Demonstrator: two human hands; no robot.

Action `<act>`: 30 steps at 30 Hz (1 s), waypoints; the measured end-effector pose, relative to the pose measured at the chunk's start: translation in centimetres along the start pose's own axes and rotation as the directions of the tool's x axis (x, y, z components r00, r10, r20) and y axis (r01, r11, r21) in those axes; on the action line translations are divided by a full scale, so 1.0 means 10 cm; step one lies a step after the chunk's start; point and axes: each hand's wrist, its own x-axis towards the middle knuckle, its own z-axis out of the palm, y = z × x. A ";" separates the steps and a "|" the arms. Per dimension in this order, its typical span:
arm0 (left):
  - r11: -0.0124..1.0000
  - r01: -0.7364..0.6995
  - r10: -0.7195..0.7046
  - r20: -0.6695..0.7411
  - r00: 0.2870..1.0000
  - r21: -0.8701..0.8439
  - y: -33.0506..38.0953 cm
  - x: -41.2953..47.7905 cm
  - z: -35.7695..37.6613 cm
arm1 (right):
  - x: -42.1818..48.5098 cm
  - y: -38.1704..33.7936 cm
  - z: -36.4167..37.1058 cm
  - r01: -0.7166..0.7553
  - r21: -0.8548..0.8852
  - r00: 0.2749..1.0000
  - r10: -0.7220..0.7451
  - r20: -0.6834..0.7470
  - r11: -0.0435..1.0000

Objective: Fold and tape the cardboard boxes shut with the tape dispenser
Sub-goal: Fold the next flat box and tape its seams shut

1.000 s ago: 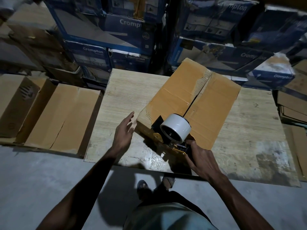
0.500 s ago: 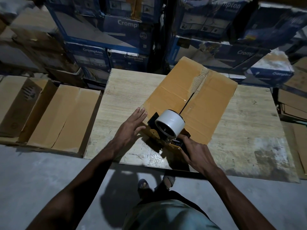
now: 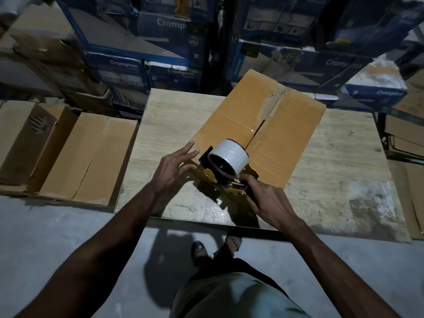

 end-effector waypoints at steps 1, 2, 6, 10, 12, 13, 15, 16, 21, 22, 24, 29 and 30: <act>1.000 -0.004 0.004 -0.007 1.000 0.003 -0.01 0.01 0.01 | 0.00 0.00 -0.01 0.006 -0.007 1.000 -0.006 -0.002 1.000; 1.000 -0.007 0.007 -0.013 1.000 -0.003 -0.02 0.01 0.01 | -0.02 0.01 -0.03 0.013 -0.014 1.000 -0.013 -0.003 1.000; 0.999 -0.041 0.041 -0.011 0.999 -0.009 -0.07 0.02 0.00 | -0.29 0.11 -0.13 0.011 -0.027 1.000 -0.012 -0.011 1.000; 0.998 -0.062 0.062 -0.008 0.998 -0.029 -0.10 0.03 0.02 | -0.73 0.32 -0.22 -0.039 -0.086 0.999 0.040 0.012 0.996; 0.998 -0.067 0.066 -0.012 0.998 -0.014 -0.11 0.04 0.02 | -0.91 0.39 -0.27 -0.063 -0.093 0.998 0.066 0.025 0.994; 0.998 -0.066 0.066 -0.009 0.998 -0.006 -0.11 0.04 0.02 | -0.98 0.41 -0.29 -0.072 -0.091 0.997 0.074 0.026 0.993; 0.998 -0.057 0.057 0.012 0.998 -0.006 -0.12 0.02 0.02 | -1.05 0.44 -0.29 -0.086 -0.085 0.996 0.089 0.028 0.993; 0.999 -0.042 0.042 0.024 0.999 0.001 -0.11 0.01 0.02 | -1.06 0.45 -0.28 -0.087 -0.093 0.995 0.090 0.029 0.992; 0.862 -0.110 0.047 0.139 0.989 0.495 0.04 -0.02 0.13 | -1.07 0.49 -0.23 -0.090 -0.115 0.995 0.096 0.041 0.989; 0.845 -0.175 0.075 0.212 0.975 0.506 0.11 -0.04 0.21 | -1.08 0.49 -0.22 -0.093 -0.107 0.994 0.098 0.045 0.990; 0.857 -0.271 0.126 0.333 0.935 0.438 0.32 -0.06 0.41 | -1.08 0.50 -0.22 -0.093 -0.104 0.994 0.098 0.048 0.990; 0.905 -0.241 0.085 0.405 0.910 0.350 0.90 -0.13 0.96 | -1.08 0.50 -0.22 -0.088 -0.101 0.996 0.091 0.021 0.991; 0.905 -0.224 0.070 0.392 0.918 0.363 0.98 -0.14 1.01 | -1.07 0.50 -0.23 -0.087 -0.103 0.996 0.089 0.019 0.991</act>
